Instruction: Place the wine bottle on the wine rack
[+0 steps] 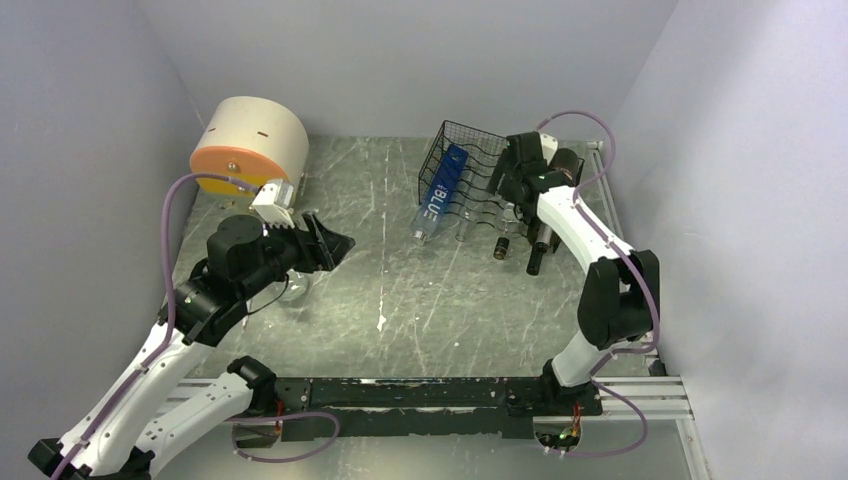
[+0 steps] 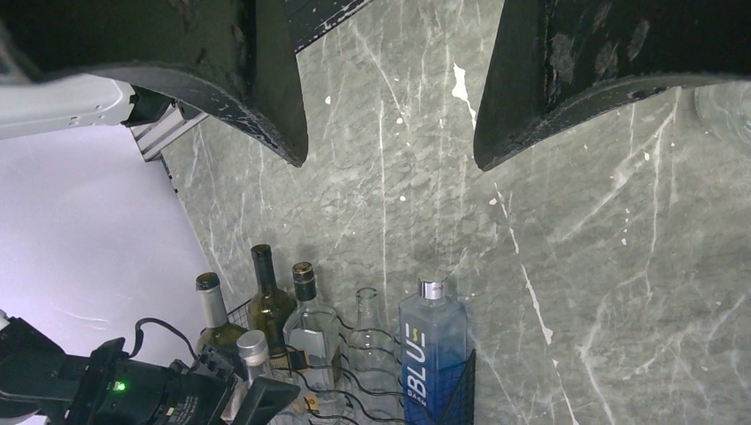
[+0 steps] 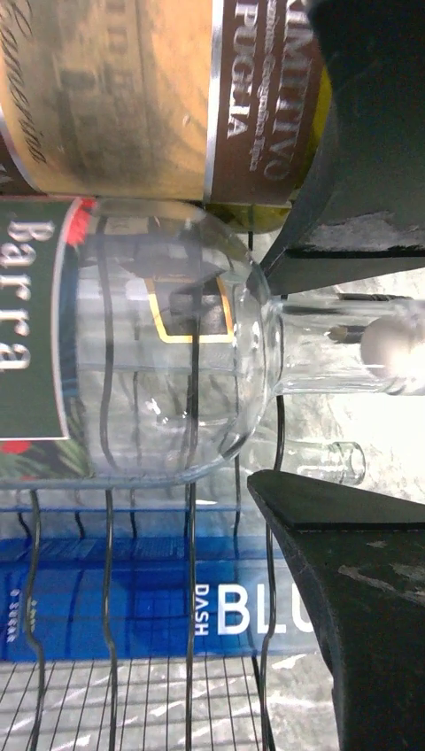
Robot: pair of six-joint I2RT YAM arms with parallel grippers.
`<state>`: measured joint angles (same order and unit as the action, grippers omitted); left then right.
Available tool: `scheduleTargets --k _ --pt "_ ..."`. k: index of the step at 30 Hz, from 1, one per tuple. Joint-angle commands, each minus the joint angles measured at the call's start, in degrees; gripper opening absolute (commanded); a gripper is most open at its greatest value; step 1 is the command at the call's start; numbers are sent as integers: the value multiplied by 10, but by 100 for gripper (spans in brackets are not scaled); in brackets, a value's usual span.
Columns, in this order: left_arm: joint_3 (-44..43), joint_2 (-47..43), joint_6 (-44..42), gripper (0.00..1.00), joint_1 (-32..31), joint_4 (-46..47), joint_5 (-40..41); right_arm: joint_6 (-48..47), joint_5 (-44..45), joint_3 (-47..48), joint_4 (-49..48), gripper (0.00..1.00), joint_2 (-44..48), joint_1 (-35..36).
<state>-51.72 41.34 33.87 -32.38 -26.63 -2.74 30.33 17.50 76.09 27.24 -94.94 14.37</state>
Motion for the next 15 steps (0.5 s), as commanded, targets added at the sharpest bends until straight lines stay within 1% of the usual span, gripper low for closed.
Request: scheduleTargets --k 1,3,8,11,15 --pt "-29 -5 -9 73 4 -12 6 -17 6 18 -58 79 58 -4" --pt "-32 -6 -10 73 3 -15 9 -16 1 11 -58 81 81 -4" --pt "-44 -10 -17 74 3 -18 22 -23 -22 -17 -70 81 146 -3" --pt "-59 -10 -27 74 3 -19 31 -44 -80 -42 -95 80 187 0" --pt "-94 -4 -45 75 3 -14 43 -73 -202 -93 -158 79 236 22"
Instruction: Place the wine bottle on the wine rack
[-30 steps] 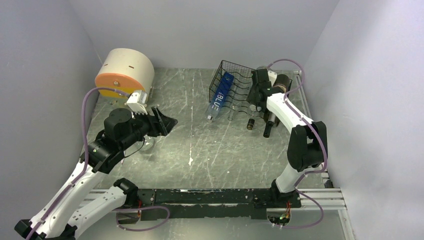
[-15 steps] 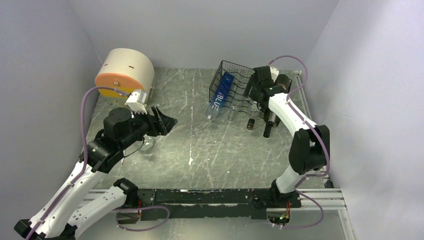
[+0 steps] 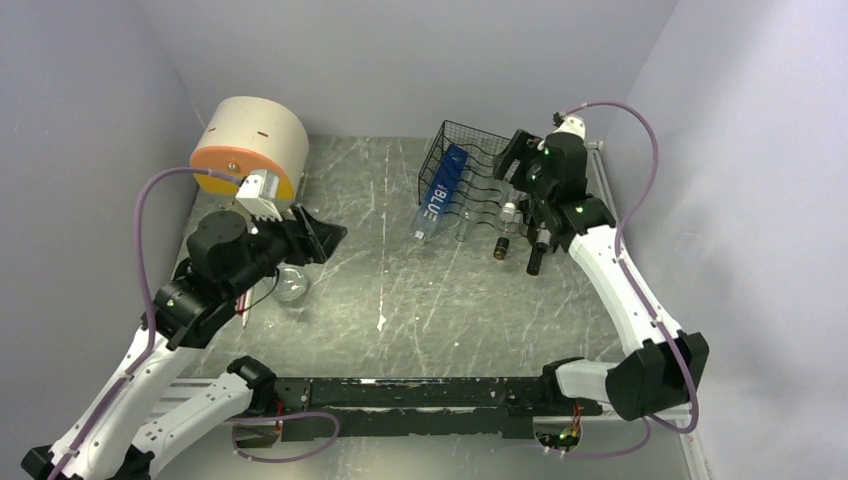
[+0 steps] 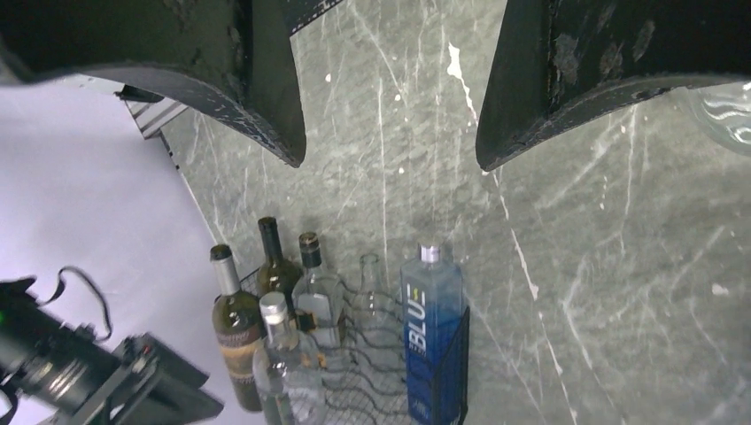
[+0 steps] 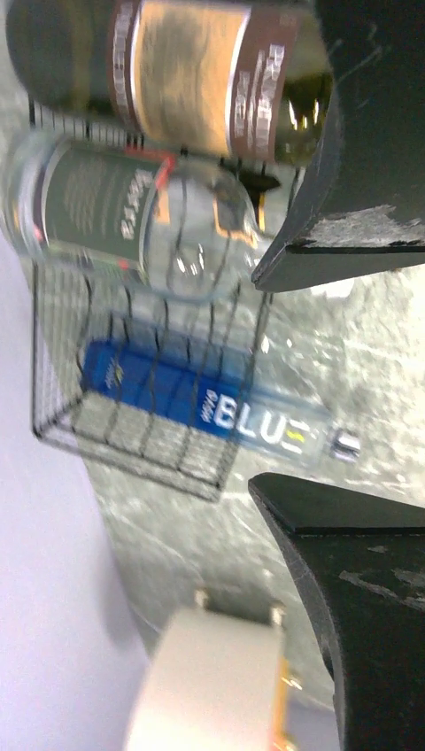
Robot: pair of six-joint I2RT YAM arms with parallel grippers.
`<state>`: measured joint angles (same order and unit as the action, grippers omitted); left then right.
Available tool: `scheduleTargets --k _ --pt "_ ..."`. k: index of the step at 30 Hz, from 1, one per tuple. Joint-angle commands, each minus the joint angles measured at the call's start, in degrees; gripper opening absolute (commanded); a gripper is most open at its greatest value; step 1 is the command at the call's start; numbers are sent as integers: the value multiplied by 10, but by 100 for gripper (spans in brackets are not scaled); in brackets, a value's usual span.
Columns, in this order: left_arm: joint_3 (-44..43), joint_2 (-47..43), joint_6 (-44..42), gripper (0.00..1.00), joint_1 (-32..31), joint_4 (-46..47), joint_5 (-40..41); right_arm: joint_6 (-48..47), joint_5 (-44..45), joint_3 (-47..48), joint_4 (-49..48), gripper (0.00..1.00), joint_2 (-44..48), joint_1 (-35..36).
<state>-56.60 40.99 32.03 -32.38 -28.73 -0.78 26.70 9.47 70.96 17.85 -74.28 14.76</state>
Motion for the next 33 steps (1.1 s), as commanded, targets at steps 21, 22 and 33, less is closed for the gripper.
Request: scheduleTargets --k 21,22,33 --pt "-170 -82 -75 77 3 -23 158 -95 -95 -16 -364 80 -191 457" --pt "-169 -89 -75 78 3 -25 161 -93 -69 -9 -379 80 -207 474" --pt "-155 -123 -57 79 4 -62 187 -101 45 150 -389 77 -371 546"
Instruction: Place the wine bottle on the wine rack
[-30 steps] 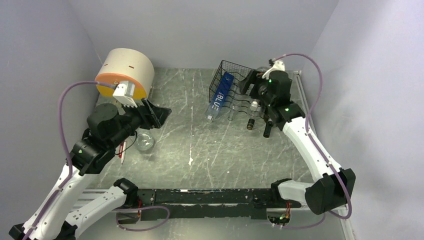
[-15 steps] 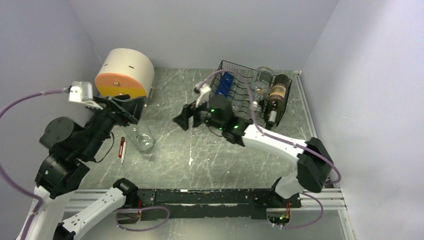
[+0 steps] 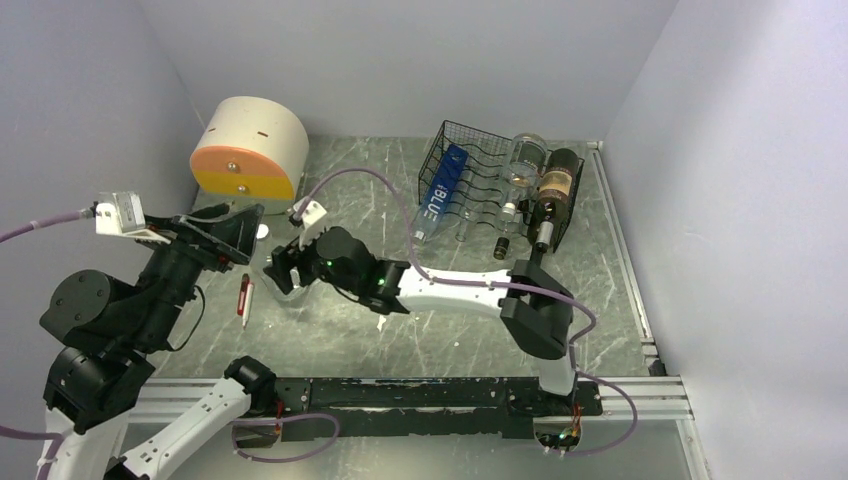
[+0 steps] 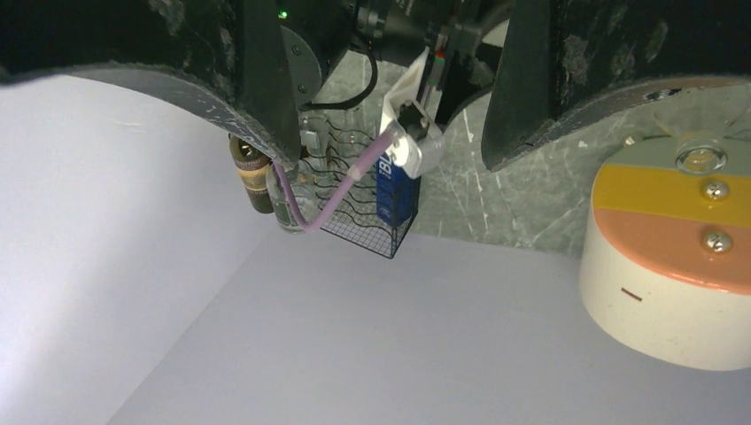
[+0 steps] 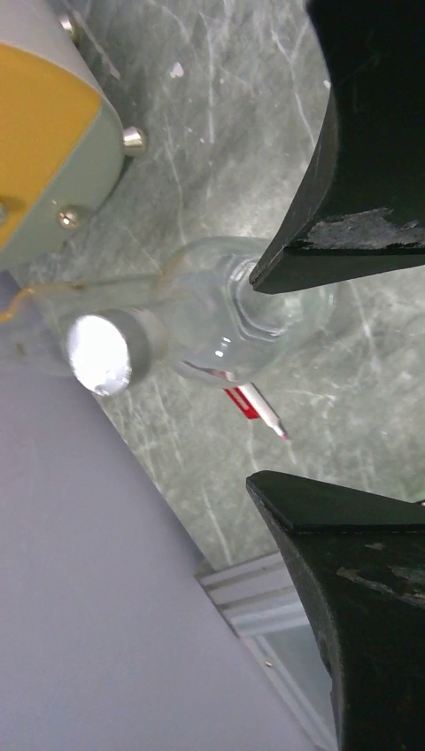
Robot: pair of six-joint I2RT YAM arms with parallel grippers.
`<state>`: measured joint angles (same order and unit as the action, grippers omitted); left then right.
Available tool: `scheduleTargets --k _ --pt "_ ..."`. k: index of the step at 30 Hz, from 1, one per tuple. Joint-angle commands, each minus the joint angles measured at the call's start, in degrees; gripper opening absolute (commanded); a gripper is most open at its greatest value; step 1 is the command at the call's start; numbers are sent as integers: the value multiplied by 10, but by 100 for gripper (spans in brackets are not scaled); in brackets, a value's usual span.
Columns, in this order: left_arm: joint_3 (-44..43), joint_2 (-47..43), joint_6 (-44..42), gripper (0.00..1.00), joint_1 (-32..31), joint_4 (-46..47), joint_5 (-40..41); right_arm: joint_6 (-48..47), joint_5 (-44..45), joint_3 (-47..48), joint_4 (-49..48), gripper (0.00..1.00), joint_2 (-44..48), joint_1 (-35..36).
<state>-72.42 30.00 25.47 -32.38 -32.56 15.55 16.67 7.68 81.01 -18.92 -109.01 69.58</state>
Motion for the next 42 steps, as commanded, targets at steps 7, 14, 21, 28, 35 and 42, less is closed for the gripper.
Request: scheduleTargets --k 7,14,21,28,35,42 --pt "3 -33 9 80 3 -38 36 -19 76 141 20 73 -99 -2" --pt "-28 -43 -6 80 3 -80 65 -55 75 233 56 64 -166 -2" --pt "-24 -67 -10 83 4 -80 69 -74 104 243 61 24 -170 -2" --pt "-18 -55 -3 84 3 -95 62 -119 142 120 4 6 -84 -2" --pt "28 -36 2 85 4 -71 63 -136 159 -67 -66 0 43 -3" --pt "91 33 25 88 3 -42 40 -101 155 -241 -87 0 147 -3"
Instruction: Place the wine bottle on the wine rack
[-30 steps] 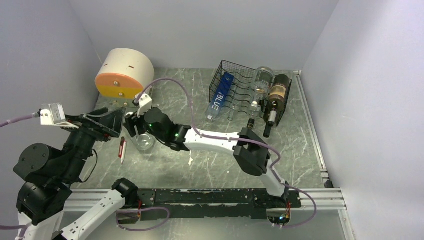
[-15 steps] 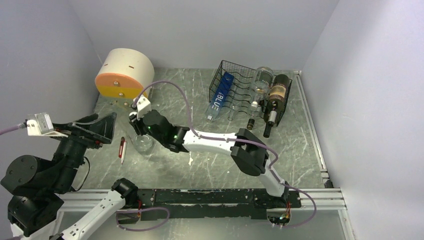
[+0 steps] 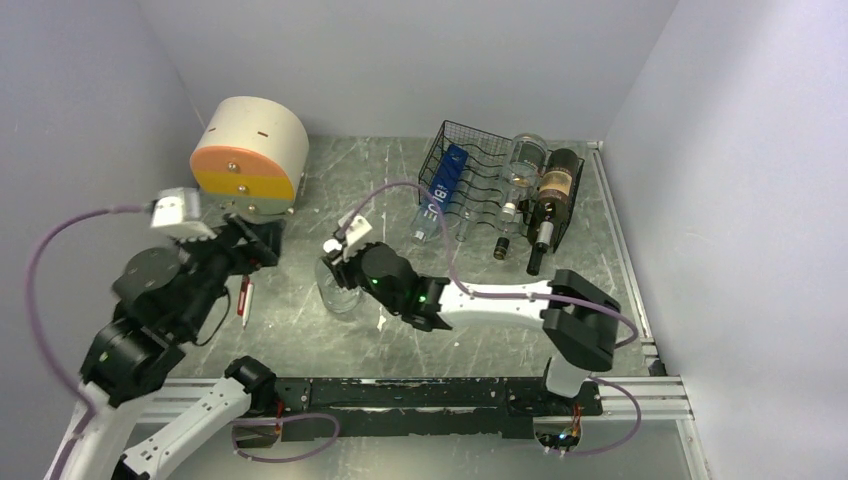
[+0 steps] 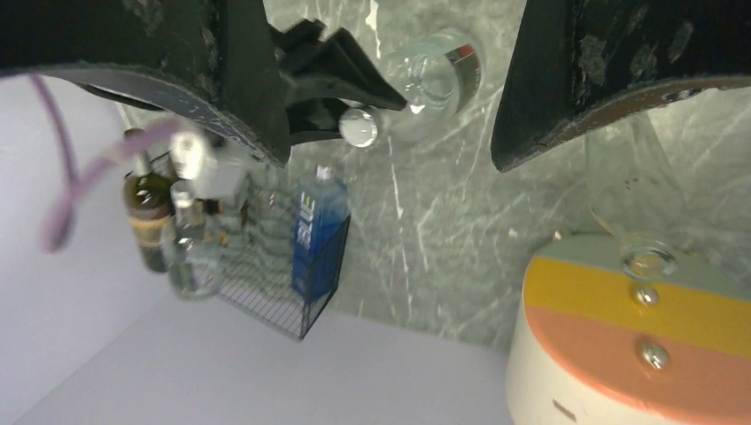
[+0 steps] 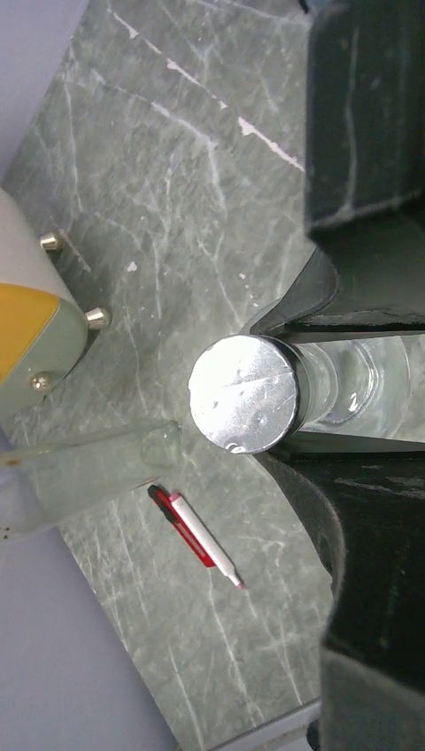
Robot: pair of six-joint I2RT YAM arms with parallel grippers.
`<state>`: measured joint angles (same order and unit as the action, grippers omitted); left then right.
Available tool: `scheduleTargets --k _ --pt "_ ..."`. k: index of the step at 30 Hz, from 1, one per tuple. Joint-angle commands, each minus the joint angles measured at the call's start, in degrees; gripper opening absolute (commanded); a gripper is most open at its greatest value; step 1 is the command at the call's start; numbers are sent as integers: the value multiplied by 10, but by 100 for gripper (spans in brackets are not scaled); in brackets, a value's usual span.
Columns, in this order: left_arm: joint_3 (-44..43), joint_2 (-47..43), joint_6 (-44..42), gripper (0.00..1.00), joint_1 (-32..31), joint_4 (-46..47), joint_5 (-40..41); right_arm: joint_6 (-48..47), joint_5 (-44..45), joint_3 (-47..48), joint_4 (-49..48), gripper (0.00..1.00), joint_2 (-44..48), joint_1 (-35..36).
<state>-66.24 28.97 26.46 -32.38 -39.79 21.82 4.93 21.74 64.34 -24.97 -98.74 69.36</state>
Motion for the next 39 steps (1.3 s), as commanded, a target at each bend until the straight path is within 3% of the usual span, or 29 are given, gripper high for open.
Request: scheduleTargets --k 1,12,19,30,39 --pt "41 54 19 88 3 39 -34 22 15 -100 -31 0 58 -1" --pt "174 162 71 89 5 130 -175 93 32 -312 -93 0 173 0" --pt "272 219 106 87 4 221 -277 119 2 -385 -38 0 244 0" --pt "303 288 83 88 9 279 -248 110 -42 -435 54 0 346 0" --pt "306 322 82 86 11 284 -256 112 -41 -440 37 0 317 0"
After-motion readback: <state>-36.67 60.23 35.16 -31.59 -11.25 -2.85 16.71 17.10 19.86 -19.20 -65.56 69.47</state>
